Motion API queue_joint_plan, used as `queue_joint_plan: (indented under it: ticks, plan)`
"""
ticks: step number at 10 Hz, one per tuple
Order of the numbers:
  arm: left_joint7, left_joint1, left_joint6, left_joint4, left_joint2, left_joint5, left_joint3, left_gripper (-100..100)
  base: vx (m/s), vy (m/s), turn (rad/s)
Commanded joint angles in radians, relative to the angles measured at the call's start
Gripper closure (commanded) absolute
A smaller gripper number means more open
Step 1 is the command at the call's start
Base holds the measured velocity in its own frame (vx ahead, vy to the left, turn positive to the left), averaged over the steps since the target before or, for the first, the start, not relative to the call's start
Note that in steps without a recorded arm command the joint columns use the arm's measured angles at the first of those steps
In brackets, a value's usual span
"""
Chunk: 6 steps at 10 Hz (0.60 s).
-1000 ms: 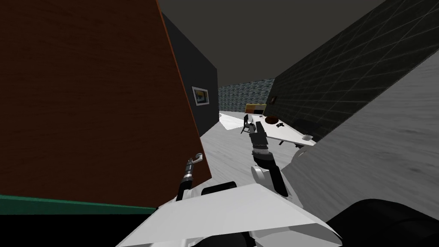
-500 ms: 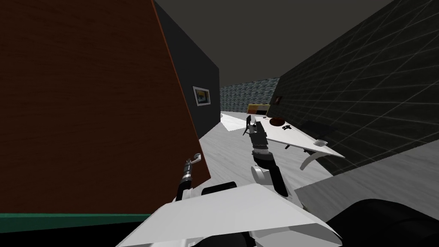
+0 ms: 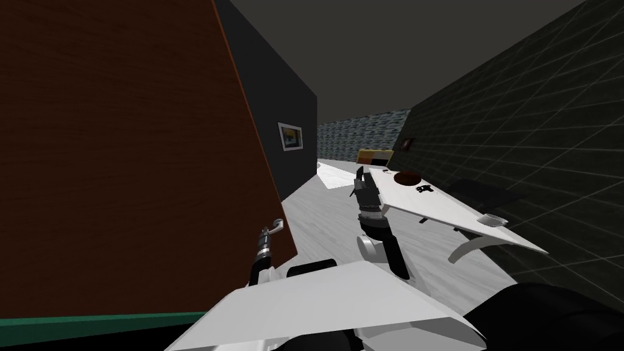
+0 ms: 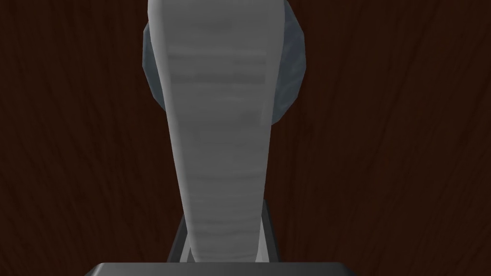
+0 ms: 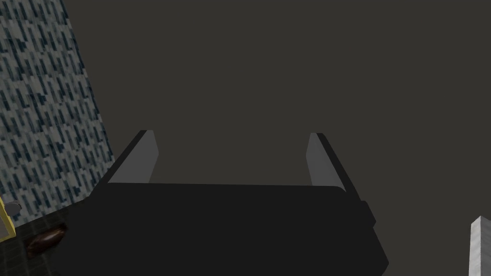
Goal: Push the door open
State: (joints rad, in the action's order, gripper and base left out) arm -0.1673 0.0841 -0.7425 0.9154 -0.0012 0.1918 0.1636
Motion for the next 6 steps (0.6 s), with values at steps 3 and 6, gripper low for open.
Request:
queue_joint_plan:
  ticks: [3, 6]
  plan:
    - [-0.014, -0.008, -0.003, 0.003, -0.045, 0.01, 0.024, 100, 0.149, -0.091, 0.078]
    - [-0.021, 0.006, 0.0, 0.014, 0.014, 0.031, 0.064, 100, 0.143, -0.033, 0.057]
